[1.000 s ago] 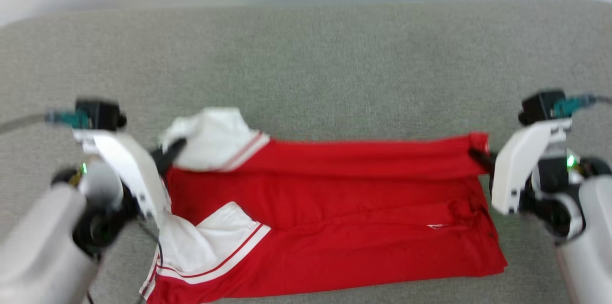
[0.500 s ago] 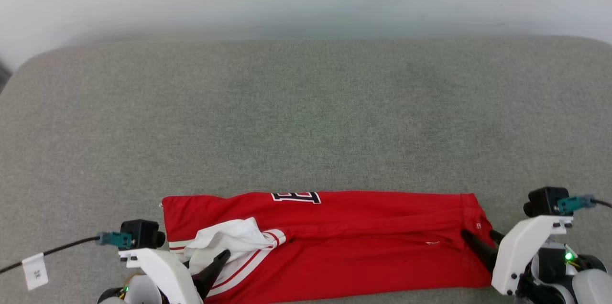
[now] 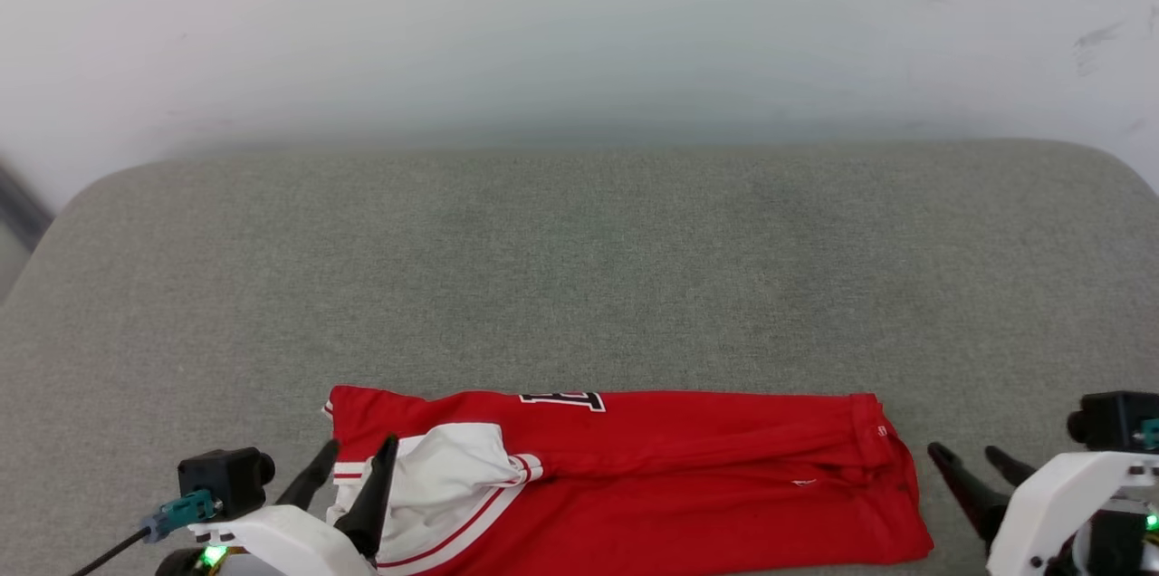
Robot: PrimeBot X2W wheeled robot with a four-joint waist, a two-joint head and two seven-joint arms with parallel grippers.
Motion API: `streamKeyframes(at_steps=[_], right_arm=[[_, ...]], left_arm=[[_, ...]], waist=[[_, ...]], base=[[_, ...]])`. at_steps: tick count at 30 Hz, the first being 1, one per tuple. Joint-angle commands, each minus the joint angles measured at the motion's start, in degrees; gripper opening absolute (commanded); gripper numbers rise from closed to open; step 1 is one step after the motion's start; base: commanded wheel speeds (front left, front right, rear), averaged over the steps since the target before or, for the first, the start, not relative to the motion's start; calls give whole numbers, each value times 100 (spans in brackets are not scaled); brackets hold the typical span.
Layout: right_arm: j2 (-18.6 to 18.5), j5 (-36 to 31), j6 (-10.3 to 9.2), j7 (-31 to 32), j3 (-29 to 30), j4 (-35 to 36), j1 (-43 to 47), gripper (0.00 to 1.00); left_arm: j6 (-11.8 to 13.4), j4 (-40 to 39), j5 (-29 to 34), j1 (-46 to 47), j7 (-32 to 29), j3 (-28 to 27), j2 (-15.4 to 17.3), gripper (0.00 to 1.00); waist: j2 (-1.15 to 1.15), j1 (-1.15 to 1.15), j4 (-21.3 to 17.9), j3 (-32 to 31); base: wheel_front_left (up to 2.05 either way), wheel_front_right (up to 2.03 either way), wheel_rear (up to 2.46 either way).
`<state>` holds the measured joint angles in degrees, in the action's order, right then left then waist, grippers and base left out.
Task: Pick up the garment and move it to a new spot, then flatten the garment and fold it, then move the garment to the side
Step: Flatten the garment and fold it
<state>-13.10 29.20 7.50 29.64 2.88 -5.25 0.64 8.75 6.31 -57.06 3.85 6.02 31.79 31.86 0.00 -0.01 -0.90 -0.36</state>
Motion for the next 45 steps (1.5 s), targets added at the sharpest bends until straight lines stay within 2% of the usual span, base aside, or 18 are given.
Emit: streamKeyframes(at_steps=[1, 9, 13, 22, 31, 32, 33, 34, 41, 45], right_arm=[[-36, -64, -2, 113, 121, 95, 38, 100], [-113, -264, -2, 1082, 683, 275, -198, 100], [-64, -356, -2, 1455, 733, 187, -298, 100], [155, -432, -2, 1711, 620, -532, -741, 100], [348, -267, -1, 1946, 351, -1509, -770, 100], [351, -235, -1, 1944, 317, -1552, -762, 79], [341, -207, -1, 1927, 290, -1590, -778, 18], [337, -169, -1, 1936, 257, -1613, -791, 0], [66, -116, -2, 1761, 130, -1504, -1120, 0], [-40, -244, -3, 1710, 264, -1529, -1281, 0]], left_arm=[[116, -114, 147, -36, 147, -36, 32, 100], [769, -921, 983, -67, 808, -282, 34, 100], [955, -1288, 1332, -69, 885, -414, -27, 100], [946, -1750, 1822, 100, 922, -648, -147, 100], [912, -1778, 2025, 76, 926, -681, -154, 100], [909, -1773, 2040, 65, 926, -685, -149, 100], [911, -1764, 2059, 52, 926, -683, -137, 100], [918, -1763, 2061, 41, 926, -691, -128, 100], [1003, -1739, 2063, -137, 843, -729, -9, 100], [1039, -1816, 2074, -186, 782, -686, 28, 100]], waist=[[0, 1, 12, -24], [0, 1, 289, 49], [0, 1, 520, 228], [0, 1, 987, 688], [0, 1, 1117, 737], [0, 1, 1114, 721], [0, 1, 1108, 697], [0, 1, 1088, 661], [0, 1, 849, 373], [0, 1, 649, 272]], base=[[0, 0, 0], [0, 0, 0], [0, 0, 0], [0, 0, 0], [0, 0, 0], [0, 0, 0], [0, 0, 0], [0, 0, 0], [0, 0, 0], [0, 0, 0]])
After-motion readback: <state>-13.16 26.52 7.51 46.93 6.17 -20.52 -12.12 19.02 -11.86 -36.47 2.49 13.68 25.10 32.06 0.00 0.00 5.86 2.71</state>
